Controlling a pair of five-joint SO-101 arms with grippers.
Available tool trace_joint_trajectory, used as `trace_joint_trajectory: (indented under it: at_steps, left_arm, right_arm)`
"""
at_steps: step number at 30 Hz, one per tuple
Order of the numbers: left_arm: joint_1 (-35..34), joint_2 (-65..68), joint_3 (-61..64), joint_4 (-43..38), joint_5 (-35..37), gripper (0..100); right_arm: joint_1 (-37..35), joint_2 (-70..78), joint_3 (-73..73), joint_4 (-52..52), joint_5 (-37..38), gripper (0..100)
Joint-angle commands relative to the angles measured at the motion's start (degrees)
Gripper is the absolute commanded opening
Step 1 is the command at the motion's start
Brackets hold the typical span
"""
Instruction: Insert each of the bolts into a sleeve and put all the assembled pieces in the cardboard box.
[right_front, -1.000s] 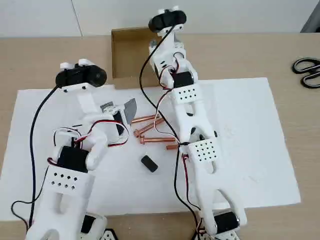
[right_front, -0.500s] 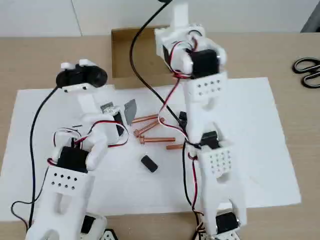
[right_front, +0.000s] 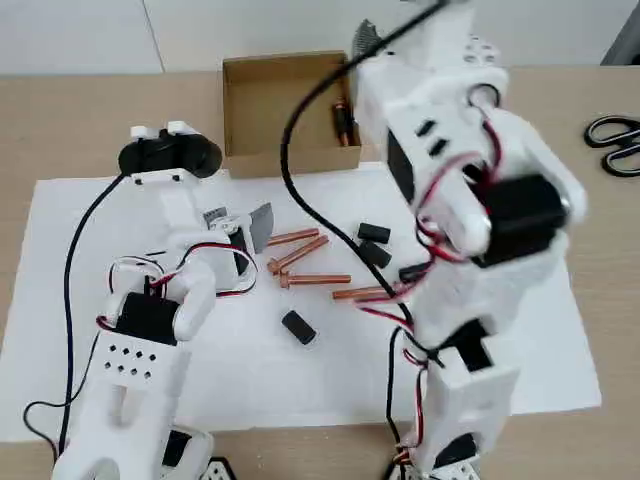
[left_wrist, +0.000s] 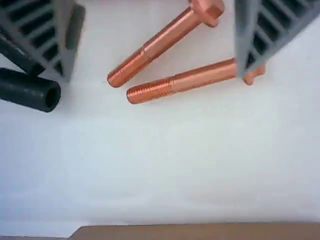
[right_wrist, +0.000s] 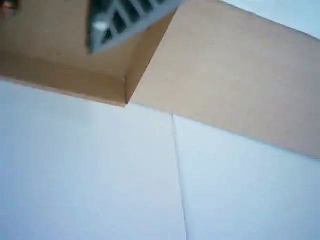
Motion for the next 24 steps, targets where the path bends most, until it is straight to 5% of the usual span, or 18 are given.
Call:
trace_joint_trajectory:
  at_steps: [1,5,12,24]
  left_arm:
    - [0.26,-0.53,-0.75,0.09,-0.53,20]
    - [0.26,-0.53,-0.75,0.53,-0.53,20]
    - [0.26,-0.53,-0.75,1.58,-0.53,20]
    - [0.26,-0.62,-0.66,2.64,-0.26,20]
  right_arm:
    - [0.4,-6.46,14.95,0.22,3.96,22.2]
    - [2.86,-12.97,38.15,-0.66,6.95,22.2]
    - [1.45,-33.1,48.97,-0.57,7.12,22.1]
    - [4.88,-66.68,103.56,-5.49,7.3,22.2]
